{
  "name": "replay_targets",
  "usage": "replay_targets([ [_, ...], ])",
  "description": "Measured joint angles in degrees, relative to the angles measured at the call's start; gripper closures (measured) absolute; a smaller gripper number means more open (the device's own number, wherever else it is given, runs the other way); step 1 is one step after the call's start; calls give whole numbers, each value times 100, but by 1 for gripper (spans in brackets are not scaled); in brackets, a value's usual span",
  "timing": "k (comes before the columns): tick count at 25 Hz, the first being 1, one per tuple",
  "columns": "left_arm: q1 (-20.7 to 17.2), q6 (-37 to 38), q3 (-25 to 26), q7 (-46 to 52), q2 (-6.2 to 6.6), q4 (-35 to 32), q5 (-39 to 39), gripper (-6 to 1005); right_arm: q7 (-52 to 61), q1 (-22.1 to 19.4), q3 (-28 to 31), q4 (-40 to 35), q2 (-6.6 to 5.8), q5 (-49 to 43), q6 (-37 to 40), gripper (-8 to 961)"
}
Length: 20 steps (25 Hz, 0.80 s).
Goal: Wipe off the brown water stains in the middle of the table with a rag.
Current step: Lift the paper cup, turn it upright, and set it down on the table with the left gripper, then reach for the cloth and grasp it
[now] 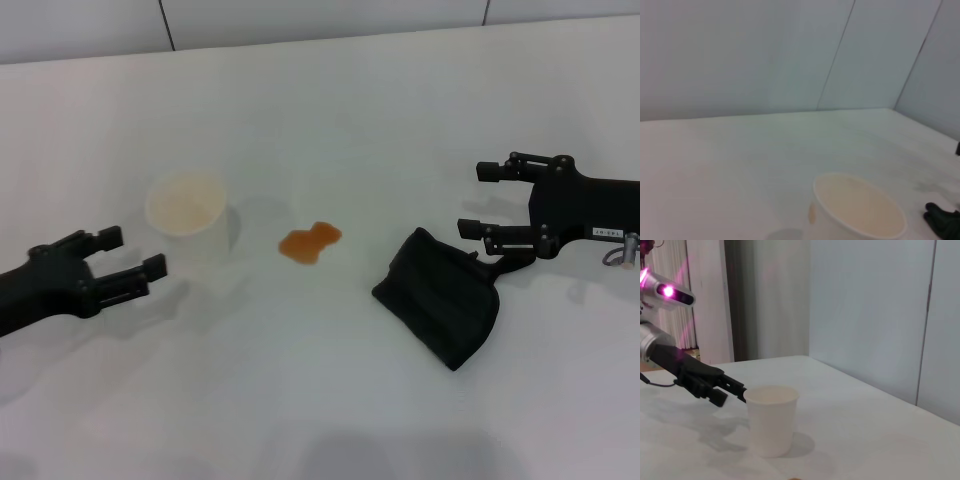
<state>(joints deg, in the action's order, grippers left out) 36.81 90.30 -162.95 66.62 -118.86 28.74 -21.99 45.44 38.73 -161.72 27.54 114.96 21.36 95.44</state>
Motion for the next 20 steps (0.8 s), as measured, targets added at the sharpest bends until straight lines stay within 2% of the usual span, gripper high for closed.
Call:
replay_targets([
  [6, -216, 544, 2, 152, 18, 264, -445, 107, 0, 3, 0, 0, 6, 0, 0, 170],
  [11, -331, 1003, -5, 403, 85, 353, -794, 107, 2, 12, 0, -3, 9, 1, 0, 170],
  [17, -92, 1354, -9, 1565, 108, 1006, -639, 108, 2, 23, 0, -3, 8, 0, 0, 171],
  [20, 115, 1641, -13, 2139, 164, 1327, -497, 108, 2, 17, 0, -2, 4, 0, 0, 171],
])
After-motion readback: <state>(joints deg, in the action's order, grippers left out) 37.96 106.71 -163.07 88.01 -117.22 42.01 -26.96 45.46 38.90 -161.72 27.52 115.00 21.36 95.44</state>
